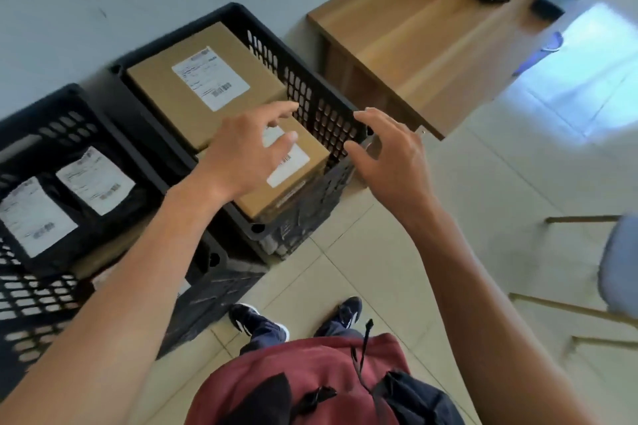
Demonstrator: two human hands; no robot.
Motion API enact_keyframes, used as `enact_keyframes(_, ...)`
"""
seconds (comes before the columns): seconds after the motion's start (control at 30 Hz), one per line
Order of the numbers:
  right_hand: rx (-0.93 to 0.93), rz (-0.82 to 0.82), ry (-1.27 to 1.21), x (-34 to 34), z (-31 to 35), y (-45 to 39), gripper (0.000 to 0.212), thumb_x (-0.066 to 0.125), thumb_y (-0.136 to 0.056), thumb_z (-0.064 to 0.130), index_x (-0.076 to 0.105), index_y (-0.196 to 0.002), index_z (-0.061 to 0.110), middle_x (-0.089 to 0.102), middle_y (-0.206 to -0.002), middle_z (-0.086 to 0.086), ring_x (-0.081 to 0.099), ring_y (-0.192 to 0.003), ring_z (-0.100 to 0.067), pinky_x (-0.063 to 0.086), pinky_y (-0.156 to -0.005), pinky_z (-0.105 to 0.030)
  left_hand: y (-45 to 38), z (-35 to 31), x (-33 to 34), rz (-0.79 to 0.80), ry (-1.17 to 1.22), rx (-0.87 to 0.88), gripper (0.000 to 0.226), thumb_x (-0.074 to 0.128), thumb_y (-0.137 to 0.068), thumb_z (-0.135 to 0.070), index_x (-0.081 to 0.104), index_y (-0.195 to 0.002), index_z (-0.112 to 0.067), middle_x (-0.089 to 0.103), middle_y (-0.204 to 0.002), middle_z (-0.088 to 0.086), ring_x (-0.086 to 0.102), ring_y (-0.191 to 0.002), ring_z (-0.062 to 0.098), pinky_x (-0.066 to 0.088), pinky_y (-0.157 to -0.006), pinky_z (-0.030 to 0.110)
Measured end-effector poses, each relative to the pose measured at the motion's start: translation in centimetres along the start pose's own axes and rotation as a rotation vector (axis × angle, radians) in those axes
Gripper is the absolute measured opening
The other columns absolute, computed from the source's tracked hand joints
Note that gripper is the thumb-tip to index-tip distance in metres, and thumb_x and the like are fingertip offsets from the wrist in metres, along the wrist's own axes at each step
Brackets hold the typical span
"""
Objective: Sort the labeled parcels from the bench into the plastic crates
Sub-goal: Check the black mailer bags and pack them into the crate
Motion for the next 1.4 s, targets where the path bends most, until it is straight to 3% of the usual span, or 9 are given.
enact_keyframes(0.17,0.067,-0.089,-0.043,-6.8,-7.7,0.6,0.047,0.070,-0.098,0.030,0.061,-0.143,0.021,0.059,-0.149,-0.001,0.053,-0.140,-0.022,0.042,-0.117,-0.044,-3.3,-8.2,5.9,0.046,-0.014,0.088,0.045,0.063,-0.102,-0.025,0.057,-0.147,-0.025,0.065,-0.138,-0.009,0.059,-0.118,0.006,0.042,-0.097,0.019)
enact_keyframes(0.3,0.096,-0.160,-0.067,-12.2,-12.6,1.3,0.044,0.071,-0.097,0.026,0.065,-0.139,0.015,0.065,-0.142,0.000,0.059,-0.133,-0.023,0.043,-0.113,-0.036,-5.7,-14.4,9.9,0.074,-0.035,0.161,0.045,0.063,-0.103,-0.028,0.057,-0.147,-0.026,0.066,-0.136,-0.008,0.060,-0.118,0.007,0.046,-0.099,0.024)
enact_keyframes(0.43,0.165,-0.187,-0.074,-16.3,-16.7,2.1,0.052,0.070,-0.098,0.025,0.056,-0.148,0.020,0.063,-0.144,-0.003,0.054,-0.136,-0.021,0.037,-0.108,-0.027,-7.5,-18.8,13.1,0.101,0.003,0.185,0.045,0.063,-0.103,-0.031,0.056,-0.147,-0.028,0.065,-0.135,-0.012,0.060,-0.120,0.004,0.049,-0.107,0.032)
enact_keyframes(0.53,0.209,-0.218,-0.068,-18.5,-19.5,2.4,0.057,0.071,-0.098,0.026,0.051,-0.152,0.024,0.062,-0.144,-0.006,0.053,-0.136,-0.023,0.037,-0.106,-0.029,-8.8,-21.4,15.1,0.119,0.030,0.204,0.044,0.063,-0.103,-0.030,0.057,-0.147,-0.029,0.064,-0.136,-0.013,0.059,-0.122,0.003,0.048,-0.107,0.031)
enact_keyframes(0.93,0.328,-0.257,-0.038,-23.4,-28.8,-2.3,0.053,0.067,-0.100,0.031,0.053,-0.150,0.025,0.059,-0.148,0.003,0.049,-0.137,-0.020,0.038,-0.110,-0.034,-19.2,-27.8,22.6,0.217,0.071,0.298,0.047,0.063,-0.103,-0.033,0.055,-0.149,-0.028,0.063,-0.139,-0.012,0.059,-0.124,0.004,0.049,-0.108,0.036)
enact_keyframes(1.23,0.377,-0.268,0.013,-27.2,-34.4,-11.6,0.052,0.067,-0.100,0.031,0.053,-0.150,0.026,0.058,-0.148,0.007,0.045,-0.140,-0.016,0.030,-0.105,-0.022,-30.6,-30.9,26.2,0.277,0.102,0.351,0.049,0.064,-0.102,-0.034,0.054,-0.149,-0.026,0.062,-0.142,-0.008,0.058,-0.126,0.007,0.050,-0.108,0.039)
enact_keyframes(1.4,0.404,-0.274,0.008,-28.1,-36.9,-15.0,0.052,0.068,-0.100,0.031,0.053,-0.150,0.027,0.058,-0.148,0.007,0.044,-0.141,-0.016,0.031,-0.106,-0.024,-35.4,-32.5,27.5,0.308,0.085,0.374,0.050,0.062,-0.102,-0.036,0.052,-0.150,-0.027,0.060,-0.144,-0.008,0.057,-0.127,0.006,0.051,-0.107,0.038)
Point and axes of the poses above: each hand's wrist, its own y-axis away from the middle knuckle, its own x-axis out of the palm, z = x × y, the point moved 8 cm from there along -y, towards the middle knuckle
